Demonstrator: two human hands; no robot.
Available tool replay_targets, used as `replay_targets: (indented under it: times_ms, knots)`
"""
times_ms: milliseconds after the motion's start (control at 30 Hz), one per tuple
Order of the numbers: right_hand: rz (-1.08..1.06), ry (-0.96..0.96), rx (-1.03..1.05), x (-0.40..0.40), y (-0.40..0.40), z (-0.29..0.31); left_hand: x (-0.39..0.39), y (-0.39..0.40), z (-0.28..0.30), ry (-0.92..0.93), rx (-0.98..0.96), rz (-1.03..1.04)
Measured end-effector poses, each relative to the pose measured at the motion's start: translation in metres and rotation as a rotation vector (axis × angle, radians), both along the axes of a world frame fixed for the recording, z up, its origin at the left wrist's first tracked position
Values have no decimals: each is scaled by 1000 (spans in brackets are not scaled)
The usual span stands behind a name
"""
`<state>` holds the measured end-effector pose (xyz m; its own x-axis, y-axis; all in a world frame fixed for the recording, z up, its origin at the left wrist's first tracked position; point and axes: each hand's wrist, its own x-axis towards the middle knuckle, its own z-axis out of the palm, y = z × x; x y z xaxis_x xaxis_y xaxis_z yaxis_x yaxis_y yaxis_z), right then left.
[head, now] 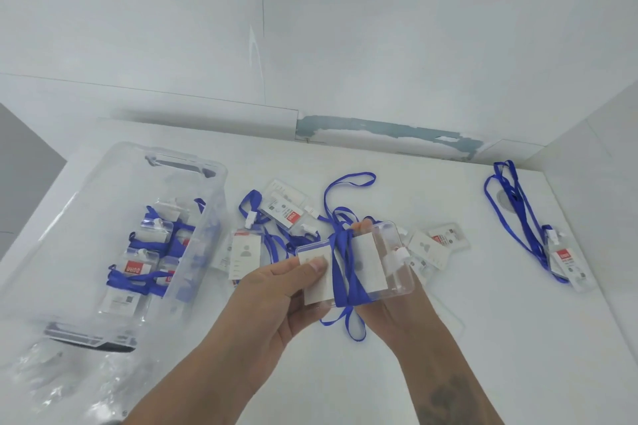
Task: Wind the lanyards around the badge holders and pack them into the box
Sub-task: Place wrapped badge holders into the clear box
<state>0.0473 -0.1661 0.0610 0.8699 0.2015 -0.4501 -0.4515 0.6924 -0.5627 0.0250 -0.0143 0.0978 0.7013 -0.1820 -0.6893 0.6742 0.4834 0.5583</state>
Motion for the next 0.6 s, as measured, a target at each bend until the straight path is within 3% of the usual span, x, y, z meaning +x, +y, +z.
replay_targets:
  times_ms: [67,233,433,600]
  knots:
    - [-61,46,-22,-1,2,7,-1,4,0,-18,39,0]
    - [141,-51,-198,7,-1,33,-3,5,-2,-10,123,49]
    - [478,-280,-845,31,-28,34,5,-15,-6,40,145,114]
    - [551,-292,-954,57,-42,40,14,-21,-11,45,170,59]
